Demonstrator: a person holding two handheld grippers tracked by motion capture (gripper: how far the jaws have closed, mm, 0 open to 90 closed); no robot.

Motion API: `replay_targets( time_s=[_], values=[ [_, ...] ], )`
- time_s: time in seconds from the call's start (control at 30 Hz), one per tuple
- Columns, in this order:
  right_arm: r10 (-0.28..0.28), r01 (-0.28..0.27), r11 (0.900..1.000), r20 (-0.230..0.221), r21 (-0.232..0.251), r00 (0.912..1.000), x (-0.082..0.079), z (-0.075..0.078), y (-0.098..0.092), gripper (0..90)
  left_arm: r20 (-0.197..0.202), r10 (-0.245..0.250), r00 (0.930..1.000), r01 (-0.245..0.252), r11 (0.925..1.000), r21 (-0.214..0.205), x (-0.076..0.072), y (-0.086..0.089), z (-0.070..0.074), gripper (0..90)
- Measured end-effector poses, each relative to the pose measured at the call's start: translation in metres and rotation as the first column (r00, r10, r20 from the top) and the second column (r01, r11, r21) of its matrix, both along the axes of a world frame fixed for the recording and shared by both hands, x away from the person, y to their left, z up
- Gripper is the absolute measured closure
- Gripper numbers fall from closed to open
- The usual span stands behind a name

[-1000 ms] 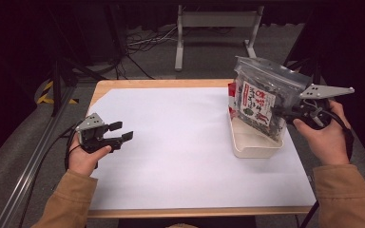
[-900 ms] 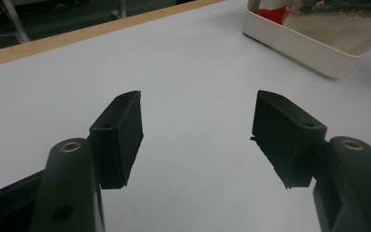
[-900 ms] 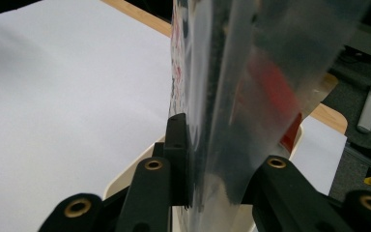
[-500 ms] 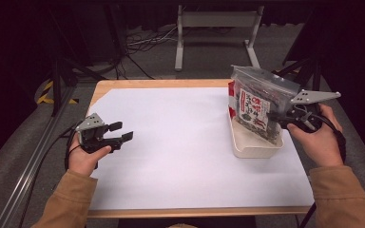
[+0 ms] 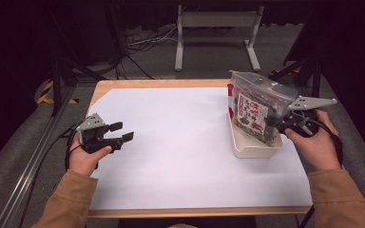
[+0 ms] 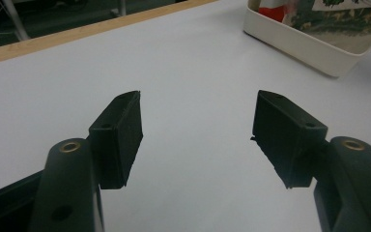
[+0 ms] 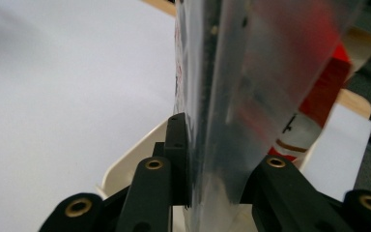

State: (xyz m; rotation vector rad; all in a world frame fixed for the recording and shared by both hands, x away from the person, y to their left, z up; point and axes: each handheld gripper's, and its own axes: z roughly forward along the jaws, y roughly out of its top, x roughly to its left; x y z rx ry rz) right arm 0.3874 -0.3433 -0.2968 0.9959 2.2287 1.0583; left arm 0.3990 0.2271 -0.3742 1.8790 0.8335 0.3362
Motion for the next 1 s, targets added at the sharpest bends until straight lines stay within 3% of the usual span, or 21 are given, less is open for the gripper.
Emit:
replay_targets(
  time_s=[0.23,0.8,0.9,1.0],
  values=[
    [-0.006,0.006,0.9998,-0.024,0.020,0.9997,0.005,-0.020,0.001,75.3,-0.002,0.001,1.0000,-0.001,1.0000,-0.003,0.000,0.001,0.000,35.4],
    [-0.071,0.076,0.9879,-0.039,0.135,0.9967,0.007,-0.031,-0.022,72.5,-0.005,-0.016,0.9999,0.016,0.9999,-0.006,-0.005,0.004,-0.006,34.9],
    [-0.081,0.087,0.9837,-0.042,0.157,0.9958,0.007,-0.031,-0.022,67.2,-0.002,-0.022,0.9998,0.022,0.9998,0.001,-0.010,0.008,-0.009,34.6],
    [-0.083,0.088,0.9813,-0.032,0.171,0.9960,0.004,-0.030,-0.020,56.2,-0.004,-0.025,0.9997,0.025,0.9997,0.007,-0.015,0.011,-0.011,34.1]
  ],
)
